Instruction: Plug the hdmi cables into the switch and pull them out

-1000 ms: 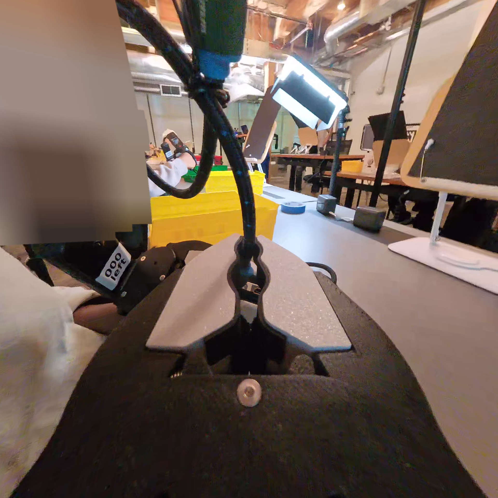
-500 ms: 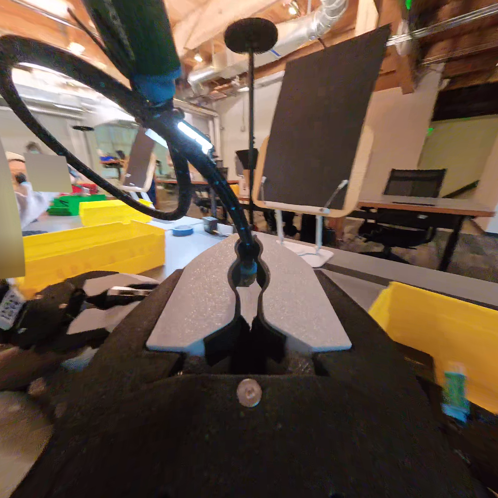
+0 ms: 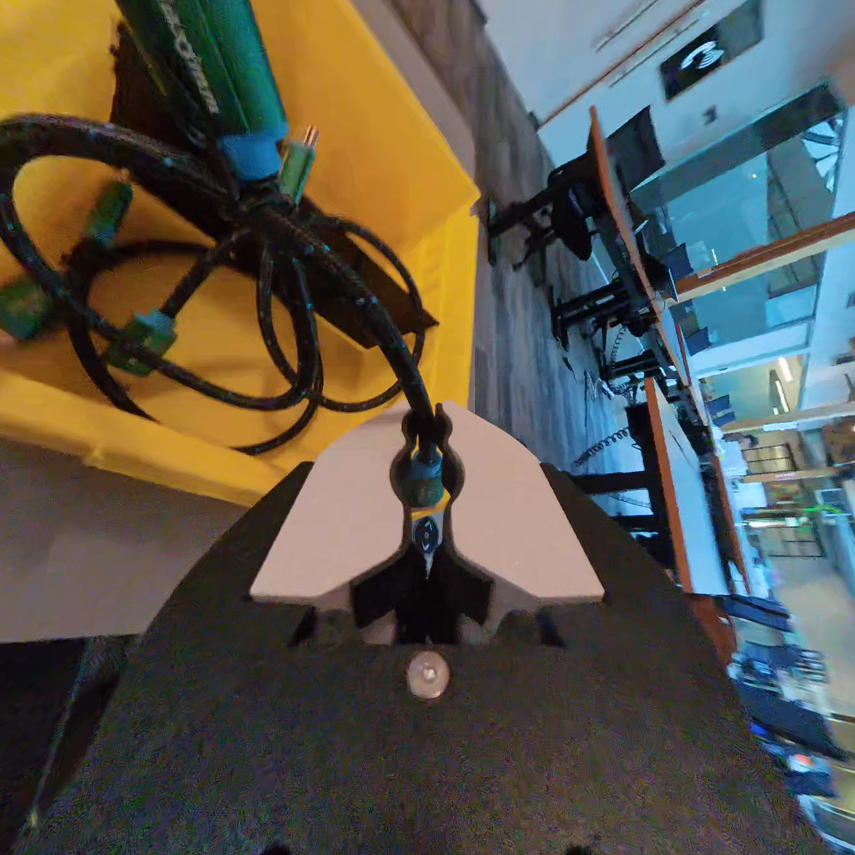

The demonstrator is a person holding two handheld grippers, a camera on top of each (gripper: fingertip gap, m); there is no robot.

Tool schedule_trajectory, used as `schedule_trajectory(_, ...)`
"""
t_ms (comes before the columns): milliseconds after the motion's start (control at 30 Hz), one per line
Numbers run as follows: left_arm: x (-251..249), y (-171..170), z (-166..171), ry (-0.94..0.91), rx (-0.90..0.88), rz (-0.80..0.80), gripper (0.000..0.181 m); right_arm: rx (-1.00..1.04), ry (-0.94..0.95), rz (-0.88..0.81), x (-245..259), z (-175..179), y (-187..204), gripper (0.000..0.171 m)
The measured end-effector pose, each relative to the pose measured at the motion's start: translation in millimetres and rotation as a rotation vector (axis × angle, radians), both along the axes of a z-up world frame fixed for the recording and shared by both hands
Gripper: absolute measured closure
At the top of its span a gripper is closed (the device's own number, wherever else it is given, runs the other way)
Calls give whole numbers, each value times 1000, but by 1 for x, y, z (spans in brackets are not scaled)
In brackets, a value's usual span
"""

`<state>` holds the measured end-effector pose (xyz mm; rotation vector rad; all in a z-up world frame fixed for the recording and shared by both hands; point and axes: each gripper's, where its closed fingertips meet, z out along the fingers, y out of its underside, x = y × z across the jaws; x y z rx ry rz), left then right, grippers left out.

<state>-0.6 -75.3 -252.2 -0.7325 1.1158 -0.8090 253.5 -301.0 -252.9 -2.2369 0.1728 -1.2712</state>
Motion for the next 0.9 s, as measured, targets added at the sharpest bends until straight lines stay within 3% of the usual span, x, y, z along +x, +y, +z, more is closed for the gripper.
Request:
schedule_trajectory(100, -2, 2, 3, -17, -26, -9, 159, -171, 34, 19, 2, -30, 13, 161)
schedule_trajectory(133, -3, 3, 4, -26, -34, -10, 159, -165, 26, 32, 3, -34, 20, 153)
schedule_trajectory(267, -9, 7, 11, -73, -77, -26, 159, 55, 50, 111, 4, -31, 45, 138)
schedule_trajectory(467, -29, 12, 35, -233, -216, -134, 159, 448, 132, 198, -7, 1, 56, 128)
schedule_trajectory(533, -44, 17, 50, -321, -294, -208, 159, 566, 160, 369, -31, 20, 75, 130)
schedule_trajectory(667, -81, 39, 82, -535, -576, -424, 160, 839, 311, 915, -125, 63, 127, 131)
schedule_trajectory(733, -96, 54, 92, -627, -772, -578, 159, 880, 433, 1226, -186, 70, 145, 110)
schedule_trajectory(800, -107, 62, 97, -679, -929, -749, 160, 784, 503, 1436, -236, 58, 160, 79)
schedule_trajectory(900, -115, 69, 101, -733, -1065, -917, 160, 475, 386, 1496, -272, 15, 187, 59)
